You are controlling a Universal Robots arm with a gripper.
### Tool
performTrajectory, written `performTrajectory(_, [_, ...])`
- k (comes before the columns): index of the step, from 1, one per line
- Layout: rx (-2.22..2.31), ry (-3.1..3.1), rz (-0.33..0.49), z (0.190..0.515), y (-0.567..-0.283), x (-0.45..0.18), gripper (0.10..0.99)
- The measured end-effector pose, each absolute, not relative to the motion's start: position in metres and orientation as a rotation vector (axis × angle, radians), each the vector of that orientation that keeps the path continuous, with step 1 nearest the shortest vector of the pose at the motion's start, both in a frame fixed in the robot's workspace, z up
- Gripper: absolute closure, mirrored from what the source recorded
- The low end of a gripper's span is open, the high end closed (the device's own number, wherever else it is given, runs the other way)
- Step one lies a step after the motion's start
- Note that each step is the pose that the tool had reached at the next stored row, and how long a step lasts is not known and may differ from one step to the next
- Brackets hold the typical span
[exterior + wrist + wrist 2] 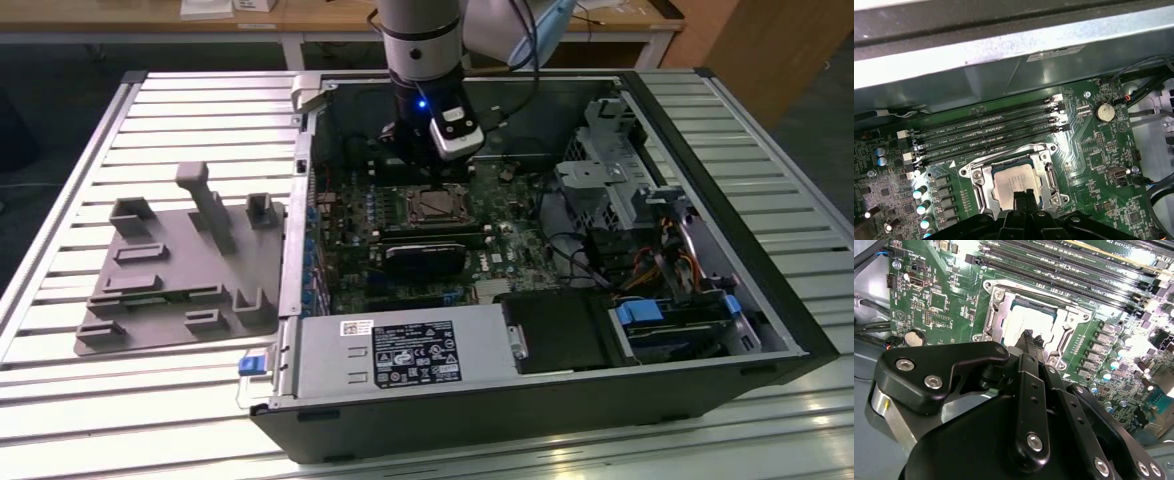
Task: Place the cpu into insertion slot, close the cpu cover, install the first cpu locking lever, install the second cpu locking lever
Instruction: 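Install the second cpu locking lever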
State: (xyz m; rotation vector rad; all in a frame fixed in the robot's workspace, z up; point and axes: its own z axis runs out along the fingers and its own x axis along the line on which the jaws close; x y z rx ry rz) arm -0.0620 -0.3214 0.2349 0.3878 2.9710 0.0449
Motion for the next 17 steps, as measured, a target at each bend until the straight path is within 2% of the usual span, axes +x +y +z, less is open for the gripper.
performTrajectory(17, [0.388,2.971,0.045,0.235,-0.34,-0.062,0.984])
